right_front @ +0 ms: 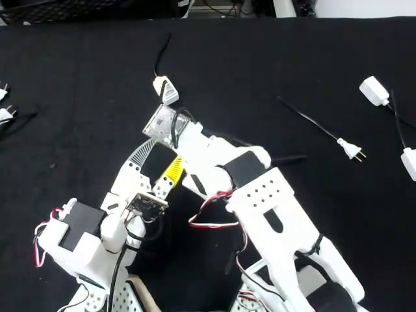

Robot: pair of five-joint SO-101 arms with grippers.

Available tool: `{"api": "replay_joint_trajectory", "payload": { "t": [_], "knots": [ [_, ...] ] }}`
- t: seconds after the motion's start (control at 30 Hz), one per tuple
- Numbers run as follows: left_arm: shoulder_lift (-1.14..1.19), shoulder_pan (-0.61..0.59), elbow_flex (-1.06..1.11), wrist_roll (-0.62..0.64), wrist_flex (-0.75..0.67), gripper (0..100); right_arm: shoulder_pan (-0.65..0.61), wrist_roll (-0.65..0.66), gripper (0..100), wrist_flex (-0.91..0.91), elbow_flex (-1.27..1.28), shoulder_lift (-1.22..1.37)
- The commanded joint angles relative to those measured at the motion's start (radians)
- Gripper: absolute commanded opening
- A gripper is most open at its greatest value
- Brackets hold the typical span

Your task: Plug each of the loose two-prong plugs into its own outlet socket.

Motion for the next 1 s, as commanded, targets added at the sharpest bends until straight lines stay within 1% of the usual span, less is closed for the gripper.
{"api": "replay_joint_trajectory", "payload": {
  "t": [0.0, 0.23, 0.33, 0.53, 0.83, 0.97],
  "knots": [
    [0.002, 0.031, 0.022, -0.006, 0.005, 24, -0.012, -0.029, 1.2, -0.025, -0.087, -0.035],
    [0.002, 0.031, 0.022, -0.006, 0.009, 24, -0.012, -0.035, 1.2, -0.034, -0.102, -0.035],
    [0.002, 0.031, 0.022, -0.006, 0.009, 24, -0.009, -0.069, 1.2, -0.058, -0.101, -0.035],
    [0.002, 0.025, 0.022, -0.006, 0.009, 24, -0.005, -0.066, 1.2, -0.057, -0.088, -0.027],
    [0.002, 0.018, 0.022, -0.006, 0.009, 24, 0.107, -0.084, 1.2, 0.005, -0.085, -0.027],
    [0.002, -0.031, 0.019, -0.006, 0.009, 24, 0.135, -0.167, 1.2, 0.005, -0.085, -0.025]
  ]
}}
